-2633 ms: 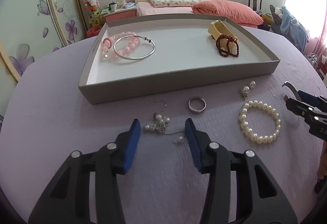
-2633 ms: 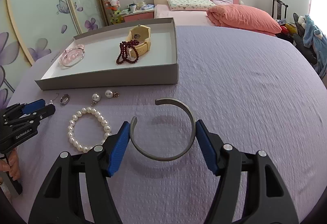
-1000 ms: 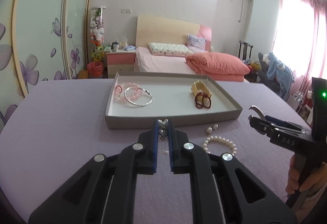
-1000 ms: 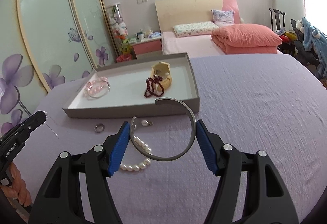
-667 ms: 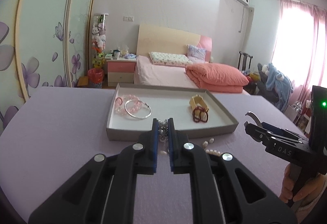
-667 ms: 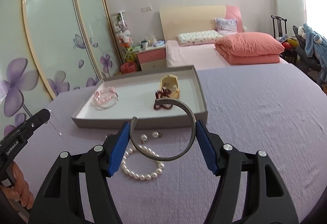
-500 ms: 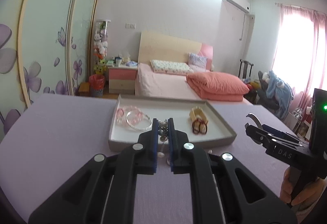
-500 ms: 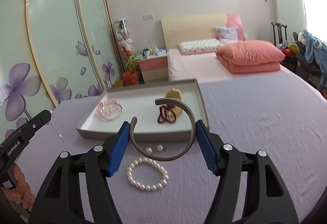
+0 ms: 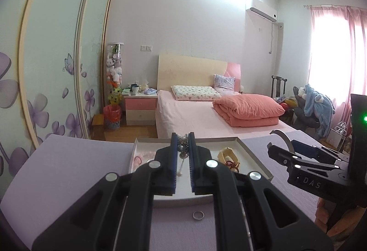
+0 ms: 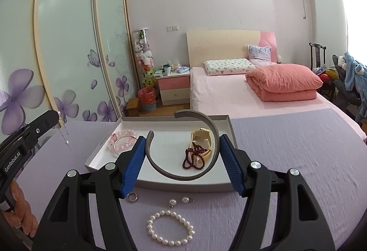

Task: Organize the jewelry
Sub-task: 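Carry the bangle and drop earring into the tray and open both tools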

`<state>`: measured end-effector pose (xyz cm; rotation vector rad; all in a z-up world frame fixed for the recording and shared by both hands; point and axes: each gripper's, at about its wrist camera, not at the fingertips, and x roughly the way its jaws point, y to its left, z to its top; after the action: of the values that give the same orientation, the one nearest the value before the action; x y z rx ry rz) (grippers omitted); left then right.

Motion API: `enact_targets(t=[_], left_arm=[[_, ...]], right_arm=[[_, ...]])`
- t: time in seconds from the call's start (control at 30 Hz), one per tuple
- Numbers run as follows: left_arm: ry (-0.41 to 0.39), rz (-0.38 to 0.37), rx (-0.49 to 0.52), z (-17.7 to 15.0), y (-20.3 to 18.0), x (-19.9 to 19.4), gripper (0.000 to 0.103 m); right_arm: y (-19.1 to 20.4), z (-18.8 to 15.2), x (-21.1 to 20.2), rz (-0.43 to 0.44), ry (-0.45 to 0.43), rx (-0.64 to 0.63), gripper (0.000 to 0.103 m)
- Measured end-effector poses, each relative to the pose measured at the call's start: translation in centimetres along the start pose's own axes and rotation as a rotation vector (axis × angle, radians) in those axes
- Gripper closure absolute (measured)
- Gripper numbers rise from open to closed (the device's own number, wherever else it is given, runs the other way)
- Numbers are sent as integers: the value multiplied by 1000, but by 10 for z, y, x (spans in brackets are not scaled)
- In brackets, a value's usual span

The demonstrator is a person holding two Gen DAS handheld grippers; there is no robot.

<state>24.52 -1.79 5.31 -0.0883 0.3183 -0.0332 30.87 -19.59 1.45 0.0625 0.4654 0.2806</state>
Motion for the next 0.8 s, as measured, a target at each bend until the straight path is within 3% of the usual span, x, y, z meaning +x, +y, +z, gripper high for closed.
enact_targets(t=[0.5,0.8], left_arm=[[39,14,-16,13,11,72,93],[88,27,-10,8,15,119,93]], right_arm=[[-6,13,62,-44,46,22,38],[-7,12,106,-43,133,50,38]])
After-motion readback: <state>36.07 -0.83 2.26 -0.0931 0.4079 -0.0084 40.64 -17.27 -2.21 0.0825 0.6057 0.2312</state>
